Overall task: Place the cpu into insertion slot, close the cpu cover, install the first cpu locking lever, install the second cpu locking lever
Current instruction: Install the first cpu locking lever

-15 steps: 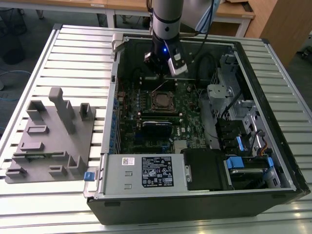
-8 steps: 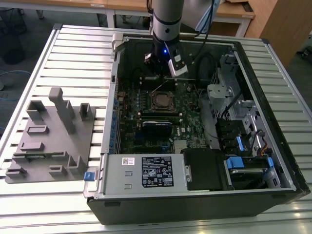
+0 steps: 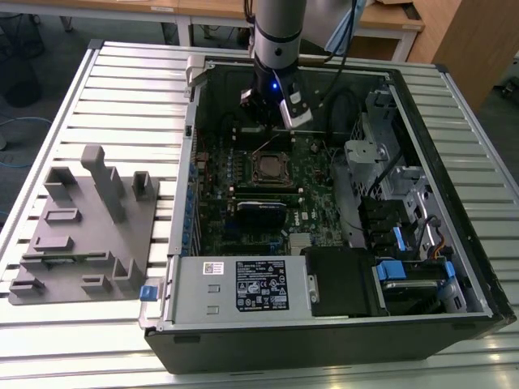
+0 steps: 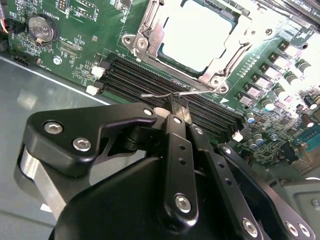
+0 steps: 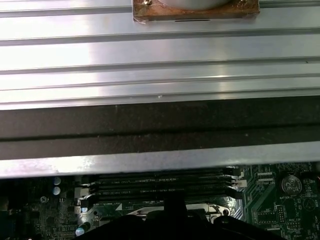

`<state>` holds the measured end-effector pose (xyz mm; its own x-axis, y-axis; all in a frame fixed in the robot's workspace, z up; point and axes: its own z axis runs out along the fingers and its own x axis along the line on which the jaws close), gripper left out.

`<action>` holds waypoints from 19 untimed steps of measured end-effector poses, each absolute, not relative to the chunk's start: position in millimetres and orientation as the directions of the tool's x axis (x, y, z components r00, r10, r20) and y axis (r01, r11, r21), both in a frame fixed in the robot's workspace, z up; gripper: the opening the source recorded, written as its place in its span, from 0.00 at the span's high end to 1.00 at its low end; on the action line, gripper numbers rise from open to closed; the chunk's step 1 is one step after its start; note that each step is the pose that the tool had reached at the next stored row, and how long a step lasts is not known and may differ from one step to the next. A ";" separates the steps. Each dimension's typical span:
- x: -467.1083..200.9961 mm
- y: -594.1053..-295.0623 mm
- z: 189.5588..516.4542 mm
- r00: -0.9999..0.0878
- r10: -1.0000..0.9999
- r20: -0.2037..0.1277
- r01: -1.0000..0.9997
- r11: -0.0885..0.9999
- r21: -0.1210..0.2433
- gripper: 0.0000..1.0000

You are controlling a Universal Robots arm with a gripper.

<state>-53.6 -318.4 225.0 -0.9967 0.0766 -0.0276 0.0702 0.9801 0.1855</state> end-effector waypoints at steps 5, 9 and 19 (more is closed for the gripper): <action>-53.3 -318.5 223.1 -0.997 0.077 -0.027 0.070 0.980 0.186 0.90; -52.2 -318.5 221.2 -0.997 0.077 -0.027 0.070 0.980 0.186 0.90; -46.8 -318.5 213.5 -0.997 0.077 -0.027 0.070 0.980 0.186 0.90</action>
